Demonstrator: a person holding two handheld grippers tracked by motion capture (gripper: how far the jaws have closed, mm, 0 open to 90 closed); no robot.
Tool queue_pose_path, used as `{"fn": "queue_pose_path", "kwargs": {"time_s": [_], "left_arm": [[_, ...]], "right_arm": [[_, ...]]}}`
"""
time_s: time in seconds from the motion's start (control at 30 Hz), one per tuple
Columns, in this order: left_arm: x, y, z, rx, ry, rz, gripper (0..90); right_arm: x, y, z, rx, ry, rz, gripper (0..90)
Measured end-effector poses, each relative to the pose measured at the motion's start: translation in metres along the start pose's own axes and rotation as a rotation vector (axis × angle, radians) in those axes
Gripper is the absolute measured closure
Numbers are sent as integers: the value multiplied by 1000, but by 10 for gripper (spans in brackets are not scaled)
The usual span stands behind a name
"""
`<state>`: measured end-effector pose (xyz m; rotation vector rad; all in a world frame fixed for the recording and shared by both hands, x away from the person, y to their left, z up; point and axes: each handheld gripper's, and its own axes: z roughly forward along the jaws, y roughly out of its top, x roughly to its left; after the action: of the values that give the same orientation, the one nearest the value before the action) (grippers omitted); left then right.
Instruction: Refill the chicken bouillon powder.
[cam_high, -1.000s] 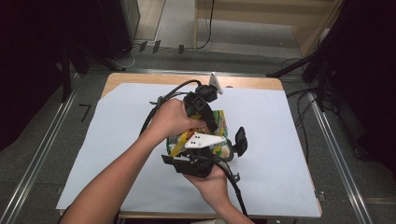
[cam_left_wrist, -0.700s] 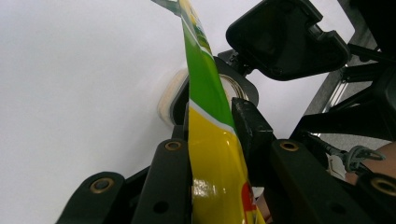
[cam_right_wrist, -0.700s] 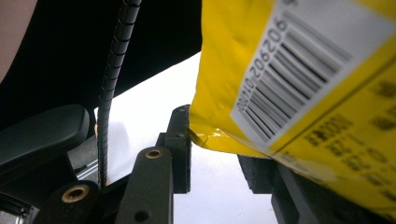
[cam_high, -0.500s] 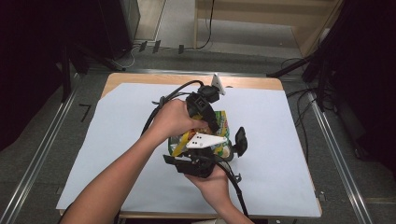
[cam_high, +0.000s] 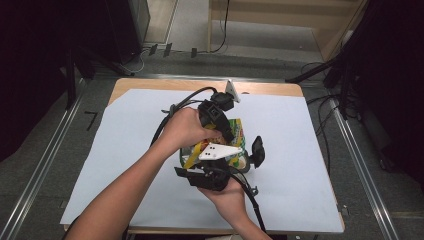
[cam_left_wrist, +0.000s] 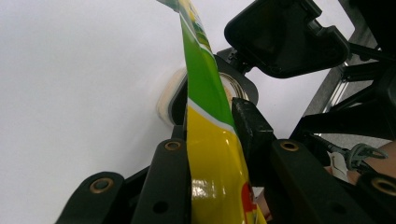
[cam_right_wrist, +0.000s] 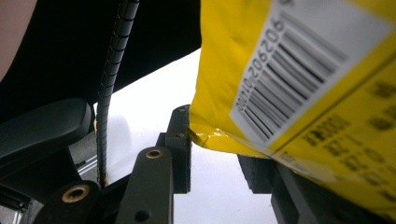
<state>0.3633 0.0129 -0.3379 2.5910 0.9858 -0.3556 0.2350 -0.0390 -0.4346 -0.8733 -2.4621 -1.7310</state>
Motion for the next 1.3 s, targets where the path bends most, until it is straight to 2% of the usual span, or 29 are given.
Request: {"fn": "queue_pose_path", "kwargs": {"time_s": [0.13,0.33,0.47,0.57,0.9,1.13,1.3], "left_arm": [[-1,-2,-1,-3,5,3,764],[-3,-7,-4,-9,6,7,758],[1,-12,-4,-29,-8,2,768],[3,-17,-4,-41,-25,1,769],[5,-29,-4,-83,-46,7,790],[8,-34,0,-95,-57,3,809],[9,-40,0,-113,-69,3,809]], "right_arm": [[1,0,1,0,1,-4,688],[2,0,2,10,36,-27,699],[2,-1,4,15,41,-48,687],[3,-4,6,18,52,-47,675],[5,-11,11,26,29,-106,665],[5,-19,13,21,28,-97,658],[6,-22,16,32,20,-115,661]]}}
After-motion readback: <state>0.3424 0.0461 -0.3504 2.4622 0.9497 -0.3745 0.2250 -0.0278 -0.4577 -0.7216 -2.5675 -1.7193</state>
